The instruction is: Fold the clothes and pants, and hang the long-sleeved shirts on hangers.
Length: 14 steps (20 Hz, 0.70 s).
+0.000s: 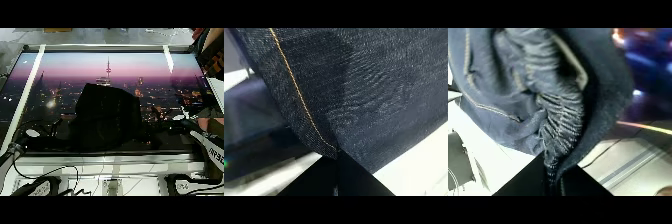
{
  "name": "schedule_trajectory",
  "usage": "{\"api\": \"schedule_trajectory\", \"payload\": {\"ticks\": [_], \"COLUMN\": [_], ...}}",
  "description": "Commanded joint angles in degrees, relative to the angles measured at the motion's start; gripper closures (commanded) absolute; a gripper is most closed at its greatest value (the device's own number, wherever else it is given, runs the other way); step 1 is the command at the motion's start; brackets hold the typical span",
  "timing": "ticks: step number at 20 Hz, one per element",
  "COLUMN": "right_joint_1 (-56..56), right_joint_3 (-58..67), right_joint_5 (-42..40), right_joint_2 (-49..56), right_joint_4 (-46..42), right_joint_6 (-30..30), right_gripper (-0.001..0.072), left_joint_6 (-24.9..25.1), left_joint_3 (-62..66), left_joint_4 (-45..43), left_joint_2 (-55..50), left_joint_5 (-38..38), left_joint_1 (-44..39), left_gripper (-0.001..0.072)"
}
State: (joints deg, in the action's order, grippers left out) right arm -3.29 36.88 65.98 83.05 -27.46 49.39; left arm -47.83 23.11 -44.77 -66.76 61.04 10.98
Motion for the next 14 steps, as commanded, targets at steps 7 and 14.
{"api": "schedule_trajectory", "payload": {"ticks": [7, 14], "right_joint_1": [7.6, 11.2], "right_joint_3": [15.5, 37.9], "right_joint_5": [-0.2, -6.5], "right_joint_2": [-23.7, -39.7], "right_joint_4": [-10.1, -4.7], "right_joint_6": [-1.0, 7.8], "right_gripper": [0.067, 0.0669], "left_joint_6": [3.7, 3.7], "left_joint_3": [30.8, 53.4], "left_joint_4": [10.2, 10.1], "left_joint_2": [9.5, 31.2], "left_joint_5": [8.9, -9.6], "left_joint_1": [-0.1, 3.3], "left_gripper": [0.0697, 0.0698]}}
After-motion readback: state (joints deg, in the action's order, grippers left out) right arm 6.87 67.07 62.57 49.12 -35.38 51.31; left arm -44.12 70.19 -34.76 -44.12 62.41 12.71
